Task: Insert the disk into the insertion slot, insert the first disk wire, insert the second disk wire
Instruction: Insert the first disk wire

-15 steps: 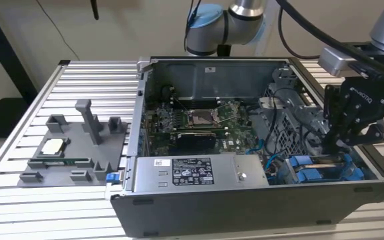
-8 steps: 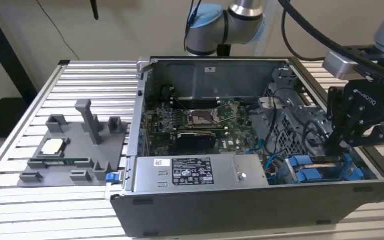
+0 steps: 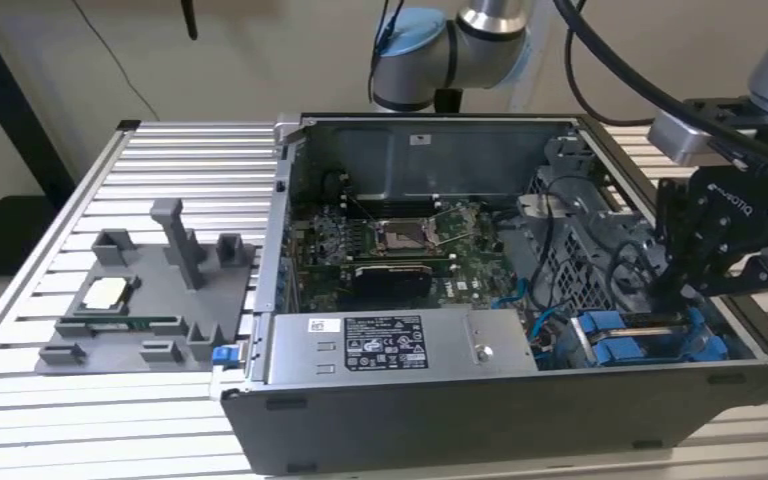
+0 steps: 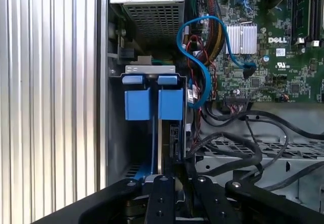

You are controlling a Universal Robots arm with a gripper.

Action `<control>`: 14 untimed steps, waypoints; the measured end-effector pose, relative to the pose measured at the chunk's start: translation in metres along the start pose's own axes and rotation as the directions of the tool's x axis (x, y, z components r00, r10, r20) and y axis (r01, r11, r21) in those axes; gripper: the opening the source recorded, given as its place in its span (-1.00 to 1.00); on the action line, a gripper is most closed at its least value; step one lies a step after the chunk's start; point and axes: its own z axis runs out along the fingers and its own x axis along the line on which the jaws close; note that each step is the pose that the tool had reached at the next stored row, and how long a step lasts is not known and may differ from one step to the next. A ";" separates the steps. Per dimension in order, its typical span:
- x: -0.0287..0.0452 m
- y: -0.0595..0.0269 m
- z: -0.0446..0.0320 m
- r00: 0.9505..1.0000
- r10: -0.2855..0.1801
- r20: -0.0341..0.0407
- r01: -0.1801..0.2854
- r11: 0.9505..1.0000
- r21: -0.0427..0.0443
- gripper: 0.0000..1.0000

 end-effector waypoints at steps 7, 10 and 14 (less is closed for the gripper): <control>-0.0010 -0.0005 0.0033 1.000 -0.002 0.000 0.002 1.000 0.000 -0.62; -0.0011 -0.0006 0.0044 1.000 -0.002 0.000 0.002 1.000 0.000 -0.62; -0.0013 -0.0007 0.0065 1.000 -0.002 0.000 0.002 1.000 0.000 -0.62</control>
